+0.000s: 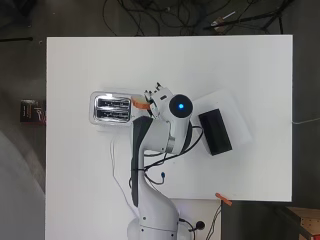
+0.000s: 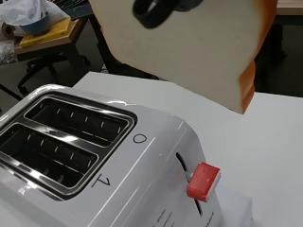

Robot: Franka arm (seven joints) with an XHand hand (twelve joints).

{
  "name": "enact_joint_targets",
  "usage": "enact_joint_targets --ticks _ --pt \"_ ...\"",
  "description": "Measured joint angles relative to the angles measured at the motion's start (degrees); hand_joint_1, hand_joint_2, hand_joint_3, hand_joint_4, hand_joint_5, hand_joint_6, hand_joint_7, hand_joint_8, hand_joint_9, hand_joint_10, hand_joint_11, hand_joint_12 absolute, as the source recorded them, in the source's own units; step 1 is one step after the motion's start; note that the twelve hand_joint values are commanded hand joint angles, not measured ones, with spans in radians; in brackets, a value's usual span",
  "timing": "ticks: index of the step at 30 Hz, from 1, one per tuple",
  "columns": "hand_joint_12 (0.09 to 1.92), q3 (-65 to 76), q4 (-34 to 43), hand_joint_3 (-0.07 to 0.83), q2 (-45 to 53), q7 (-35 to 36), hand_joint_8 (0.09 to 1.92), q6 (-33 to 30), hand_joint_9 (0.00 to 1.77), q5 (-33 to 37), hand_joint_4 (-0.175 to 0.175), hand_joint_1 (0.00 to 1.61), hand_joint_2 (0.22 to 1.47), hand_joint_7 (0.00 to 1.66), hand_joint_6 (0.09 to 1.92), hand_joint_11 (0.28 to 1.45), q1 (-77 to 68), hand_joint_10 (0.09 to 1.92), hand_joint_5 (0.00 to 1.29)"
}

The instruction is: Teleoperate dual arm-hand system to toast a bread

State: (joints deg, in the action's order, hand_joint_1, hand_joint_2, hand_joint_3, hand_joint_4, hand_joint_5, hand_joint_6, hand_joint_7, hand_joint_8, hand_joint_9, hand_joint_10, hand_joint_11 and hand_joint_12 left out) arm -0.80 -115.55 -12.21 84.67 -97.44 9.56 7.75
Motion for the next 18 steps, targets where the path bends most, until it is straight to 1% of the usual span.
enact_joint_targets --ticks 8,17,18 --pt "0.27 -1.8 1.6 0.000 1.5 -0.1 0.82 0.4 1.09 0.9 -0.175 1.37 1.11 1.05 1.21 0.73 -0.6 0.94 0.73" --pt "0.26 -3.9 5.3 0.000 4.3 -1.2 0.82 0.9 1.08 1.9 -0.175 1.37 1.11 1.05 1.17 0.75 -1.2 0.97 0.74" --pt "0.27 -4.2 5.7 -0.004 4.6 -1.4 0.75 1.0 1.14 1.9 -0.175 1.38 1.09 1.10 1.12 0.76 -1.3 0.90 0.77"
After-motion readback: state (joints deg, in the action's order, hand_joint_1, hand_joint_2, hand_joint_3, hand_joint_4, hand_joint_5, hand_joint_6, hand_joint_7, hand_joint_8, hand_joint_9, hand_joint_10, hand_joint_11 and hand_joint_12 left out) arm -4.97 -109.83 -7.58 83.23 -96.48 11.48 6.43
